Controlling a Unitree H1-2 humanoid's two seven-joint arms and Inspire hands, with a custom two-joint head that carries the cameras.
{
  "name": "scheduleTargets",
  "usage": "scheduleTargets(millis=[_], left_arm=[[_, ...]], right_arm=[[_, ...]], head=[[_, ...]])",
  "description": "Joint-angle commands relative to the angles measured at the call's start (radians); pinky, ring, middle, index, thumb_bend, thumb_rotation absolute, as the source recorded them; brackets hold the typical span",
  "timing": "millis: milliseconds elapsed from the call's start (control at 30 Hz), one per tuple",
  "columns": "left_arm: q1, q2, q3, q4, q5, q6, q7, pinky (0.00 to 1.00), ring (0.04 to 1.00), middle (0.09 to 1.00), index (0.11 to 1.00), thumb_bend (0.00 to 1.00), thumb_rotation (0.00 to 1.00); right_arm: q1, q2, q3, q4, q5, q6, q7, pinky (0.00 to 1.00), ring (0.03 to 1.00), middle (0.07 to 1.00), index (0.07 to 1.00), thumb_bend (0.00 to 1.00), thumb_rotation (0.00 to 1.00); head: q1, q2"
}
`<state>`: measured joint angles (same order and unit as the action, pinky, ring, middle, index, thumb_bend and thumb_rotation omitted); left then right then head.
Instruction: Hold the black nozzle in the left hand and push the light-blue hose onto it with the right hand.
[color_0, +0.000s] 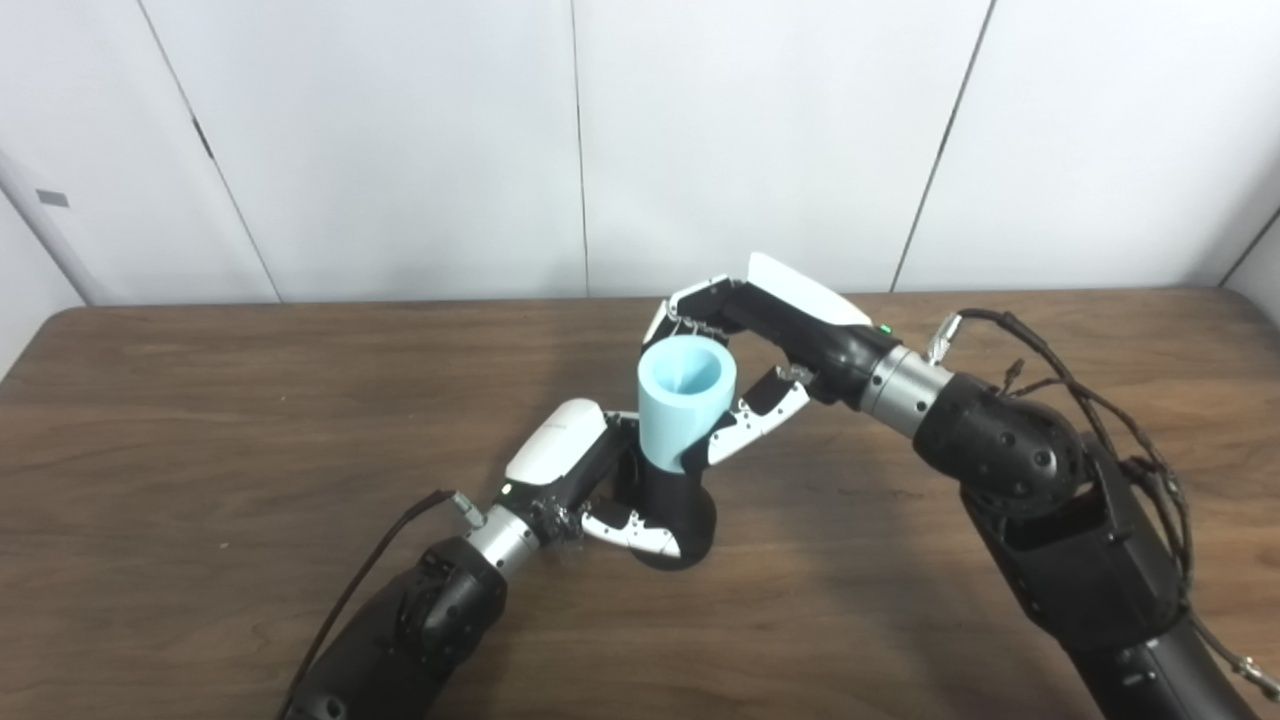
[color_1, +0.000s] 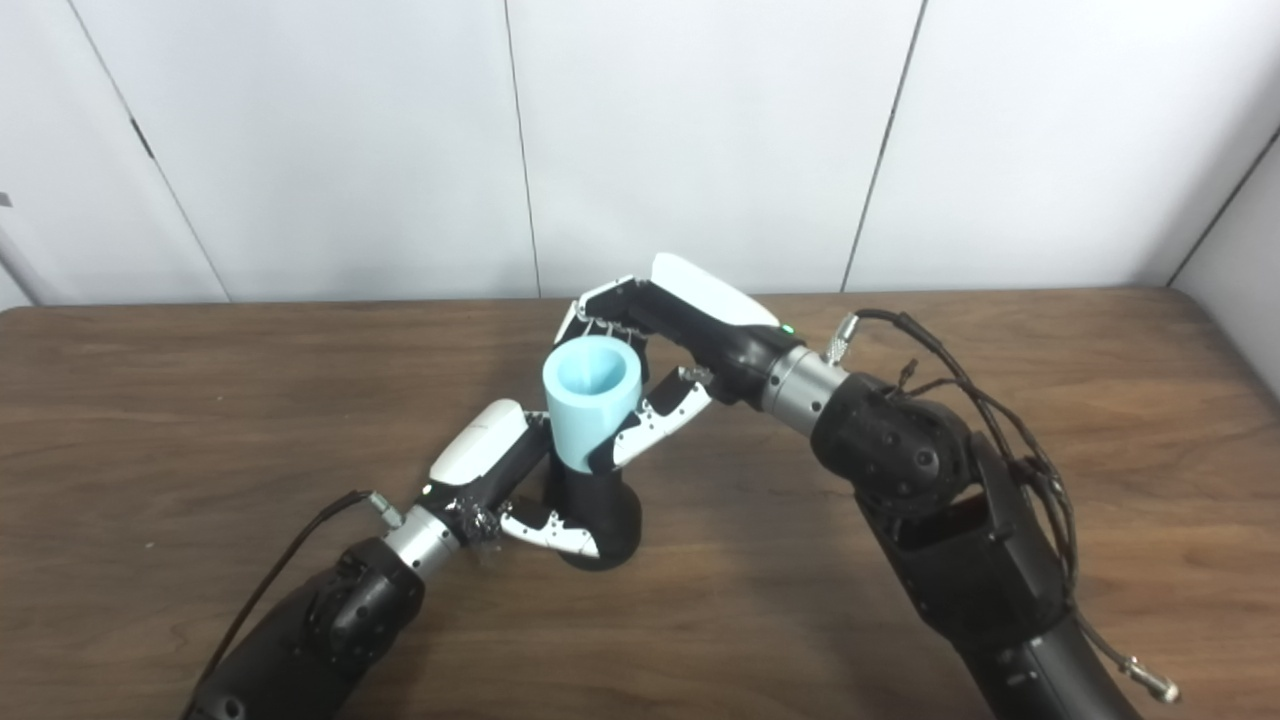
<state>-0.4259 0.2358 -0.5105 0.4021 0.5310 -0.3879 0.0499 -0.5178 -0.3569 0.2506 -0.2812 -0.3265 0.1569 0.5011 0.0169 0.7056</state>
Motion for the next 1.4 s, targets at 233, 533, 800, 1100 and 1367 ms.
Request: scheduleTargets(millis=[233, 533, 800, 1100, 1367], left_arm=[[0.094, 0.004, -0.052, 0.05, 0.048, 0.067, -0.098, 0.38, 0.428, 0.494, 0.508, 0.5, 0.0], [0.098, 0.012, -0.054, 0.032, 0.052, 0.08, -0.102, 0.39, 0.429, 0.491, 0.51, 0.5, 0.0], [0.096, 0.009, -0.056, 0.029, 0.048, 0.086, -0.106, 0.38, 0.429, 0.494, 0.508, 0.5, 0.0], [0.097, 0.012, -0.054, 0.02, 0.047, 0.096, -0.112, 0.38, 0.426, 0.494, 0.511, 0.5, 0.0], [0.096, 0.011, -0.053, 0.02, 0.05, 0.098, -0.108, 0.38, 0.427, 0.491, 0.511, 0.5, 0.0]], right_arm=[[-0.024, 0.044, -0.051, 0.001, 0.005, -0.006, -0.077, 0.28, 0.386, 0.465, 0.544, 0.51, 0.0], [-0.005, 0.066, -0.049, 0.004, -0.016, -0.018, -0.104, 0.27, 0.381, 0.46, 0.548, 0.51, 0.0], [0.019, 0.044, -0.035, -0.01, -0.018, -0.015, -0.084, 0.29, 0.384, 0.467, 0.55, 0.51, 0.0], [0.018, 0.005, -0.025, -0.03, 0.007, -0.005, -0.047, 0.29, 0.388, 0.47, 0.542, 0.51, 0.0], [0.025, -0.02, -0.024, -0.058, 0.02, 0.035, -0.012, 0.3, 0.391, 0.486, 0.532, 0.51, 0.0]], head=[[-0.003, 0.004], [0.004, 0.01], [0.001, 0.015], [0.003, 0.021], [0.003, 0.021]])
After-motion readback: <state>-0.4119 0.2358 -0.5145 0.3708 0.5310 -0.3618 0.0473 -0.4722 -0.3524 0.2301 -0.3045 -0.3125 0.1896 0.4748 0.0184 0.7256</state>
